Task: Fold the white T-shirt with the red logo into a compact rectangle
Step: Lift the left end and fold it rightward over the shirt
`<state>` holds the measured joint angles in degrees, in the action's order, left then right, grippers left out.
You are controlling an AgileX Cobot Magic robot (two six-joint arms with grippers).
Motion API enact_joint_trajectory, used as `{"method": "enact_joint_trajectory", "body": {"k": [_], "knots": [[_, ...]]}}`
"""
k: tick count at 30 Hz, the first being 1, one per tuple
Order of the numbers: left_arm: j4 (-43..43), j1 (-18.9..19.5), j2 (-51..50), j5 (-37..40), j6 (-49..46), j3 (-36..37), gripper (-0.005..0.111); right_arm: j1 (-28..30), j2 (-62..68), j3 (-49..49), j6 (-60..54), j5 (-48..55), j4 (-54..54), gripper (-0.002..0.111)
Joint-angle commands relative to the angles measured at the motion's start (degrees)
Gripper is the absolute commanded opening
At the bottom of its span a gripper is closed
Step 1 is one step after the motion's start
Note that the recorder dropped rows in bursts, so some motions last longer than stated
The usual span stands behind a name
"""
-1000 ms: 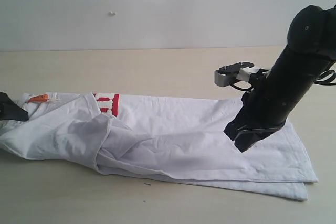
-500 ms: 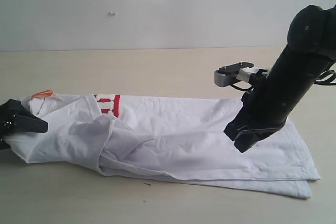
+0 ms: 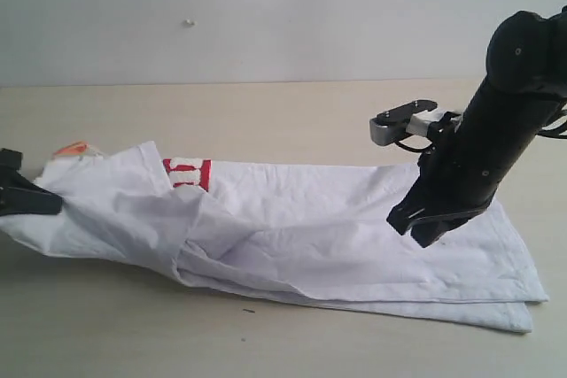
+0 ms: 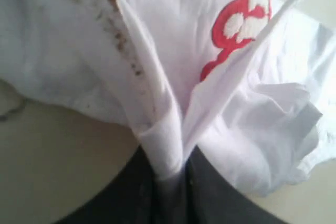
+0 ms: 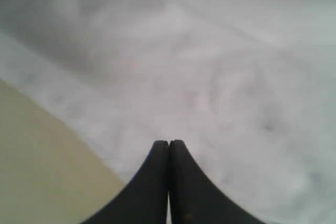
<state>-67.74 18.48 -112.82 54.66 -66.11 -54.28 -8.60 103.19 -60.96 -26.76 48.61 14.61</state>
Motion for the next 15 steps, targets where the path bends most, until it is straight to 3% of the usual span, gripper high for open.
{"method": "enact_joint_trajectory", "body": {"k": [1,6,8,11,13,15], "knots": [[-1.07,5.70,7.34,0.82,3.47,0.11,0.000,-0.05,-1.79,-0.03,12.35,-4.45,-12.29,0.000],[-5.82,5.56,13.46,7.04,3.64,0.11,0.000,-0.05,-2.71,-0.03,14.50,-6.41,-13.26,0.000],[-9.22,-0.51,16.16,11.64,3.09,0.11,0.000,-0.05,-2.83,-0.03,14.38,-6.81,-13.15,0.000],[-10.97,-8.88,16.91,10.60,2.27,0.11,0.000,-0.05,-3.73,-0.03,14.49,-6.81,-13.15,0.000],[-12.25,-16.78,16.76,5.12,1.88,0.11,0.000,-0.05,-4.76,-0.03,14.49,-6.94,-13.15,0.000],[-13.85,-22.22,16.65,0.61,1.88,0.11,0.000,-0.05,-5.76,-0.03,14.49,-6.94,-13.15,0.000]]}}
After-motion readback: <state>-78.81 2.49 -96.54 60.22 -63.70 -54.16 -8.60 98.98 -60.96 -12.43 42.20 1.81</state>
